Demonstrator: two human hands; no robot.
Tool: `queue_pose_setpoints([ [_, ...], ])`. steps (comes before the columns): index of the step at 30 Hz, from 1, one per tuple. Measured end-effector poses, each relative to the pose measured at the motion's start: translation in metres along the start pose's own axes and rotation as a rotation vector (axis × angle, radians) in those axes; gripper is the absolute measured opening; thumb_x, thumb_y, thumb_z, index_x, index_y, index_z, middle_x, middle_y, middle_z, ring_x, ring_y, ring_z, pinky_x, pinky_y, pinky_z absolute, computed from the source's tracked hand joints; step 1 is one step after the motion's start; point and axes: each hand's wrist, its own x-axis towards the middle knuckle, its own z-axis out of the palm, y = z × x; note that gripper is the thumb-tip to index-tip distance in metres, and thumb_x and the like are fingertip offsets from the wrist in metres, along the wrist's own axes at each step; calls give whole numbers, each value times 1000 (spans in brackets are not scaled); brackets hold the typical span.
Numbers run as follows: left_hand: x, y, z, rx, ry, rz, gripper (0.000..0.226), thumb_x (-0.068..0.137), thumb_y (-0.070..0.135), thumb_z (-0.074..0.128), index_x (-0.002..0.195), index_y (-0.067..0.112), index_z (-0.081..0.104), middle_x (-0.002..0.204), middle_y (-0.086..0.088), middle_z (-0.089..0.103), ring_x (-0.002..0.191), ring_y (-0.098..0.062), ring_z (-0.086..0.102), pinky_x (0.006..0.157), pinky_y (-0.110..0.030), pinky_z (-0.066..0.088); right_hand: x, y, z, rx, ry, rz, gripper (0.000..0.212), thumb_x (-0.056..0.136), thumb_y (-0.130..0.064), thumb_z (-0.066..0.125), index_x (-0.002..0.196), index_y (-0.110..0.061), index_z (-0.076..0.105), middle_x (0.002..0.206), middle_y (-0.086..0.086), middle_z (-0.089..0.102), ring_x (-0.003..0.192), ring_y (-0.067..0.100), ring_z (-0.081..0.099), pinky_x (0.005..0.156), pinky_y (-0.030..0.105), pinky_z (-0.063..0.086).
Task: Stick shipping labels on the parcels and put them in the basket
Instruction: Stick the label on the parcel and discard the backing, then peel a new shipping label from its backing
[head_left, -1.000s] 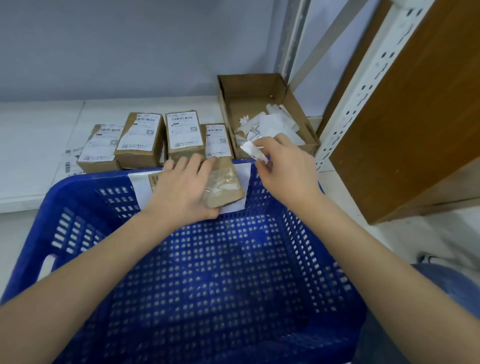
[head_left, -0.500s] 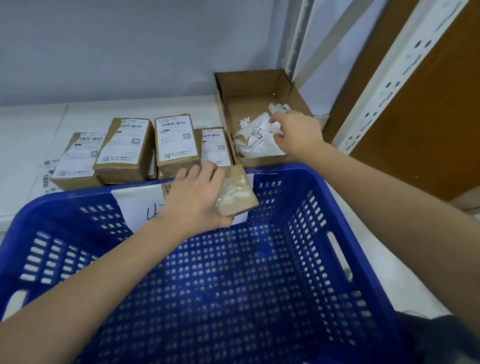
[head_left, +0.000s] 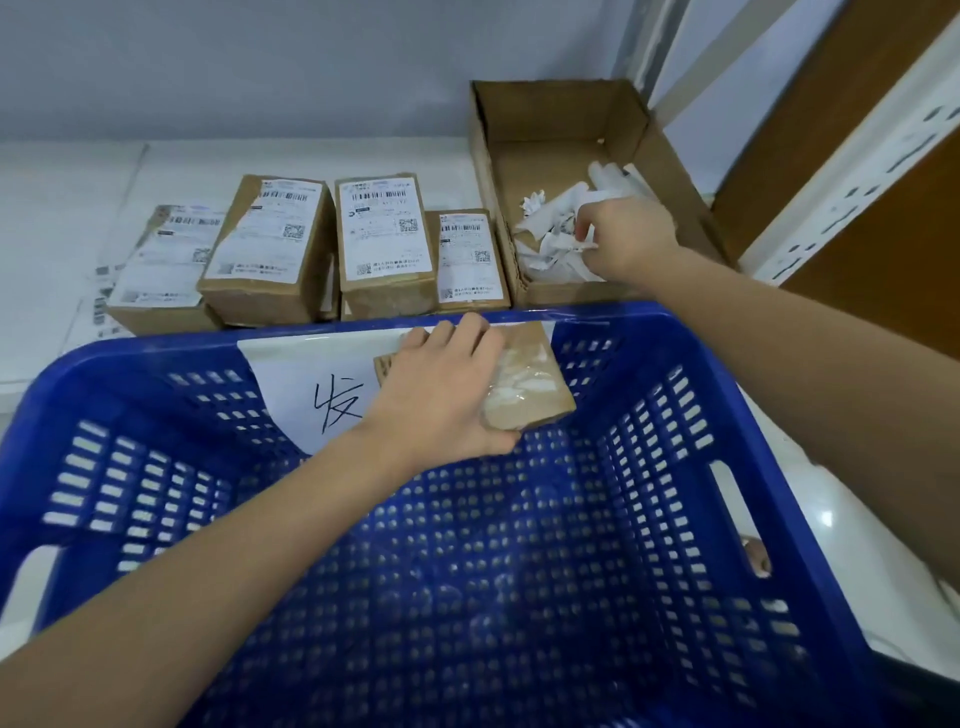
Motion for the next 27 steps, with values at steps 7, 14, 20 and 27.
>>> queue_pose_setpoints([
  [7, -4, -6, 1, -9, -12, 5, 89, 70, 65, 65, 138, 15, 36, 130, -1, 42, 116, -23, 46, 97, -36, 33, 2, 4, 5, 41, -69, 83, 16, 88, -19, 64, 105, -19, 65, 112, 6, 64, 111, 24, 55, 88, 30, 46],
  [14, -9, -12, -6, 21, -33, -13, 92, 70, 66, 64, 140, 17, 31, 131, 1, 39, 117, -20, 43, 99, -34, 31, -13, 0, -10, 72, 18, 36, 19, 91, -29, 60, 106, -20, 66, 111, 4, 65, 106, 24, 57, 74, 29, 39],
  [20, -19, -16, -23, -17, -50, -26, 95, 67, 65, 68, 142, 19, 32, 131, 1, 41, 118, -20, 44, 99, -35, 32, -68, -21, -37, 484, 44, -298, 40, 85, -41, 65, 117, -17, 63, 114, 1, 61, 103, 13, 55, 85, 22, 43],
  [27, -40, -20, -46, -25, -30, 12, 93, 64, 62, 71, 137, 16, 39, 123, 0, 45, 114, -20, 48, 95, -36, 36, -144, -52, -58, 458, -237, -540, 102, 63, -68, 70, 147, -32, 24, 148, -12, 30, 131, -4, 28, 106, 24, 30],
])
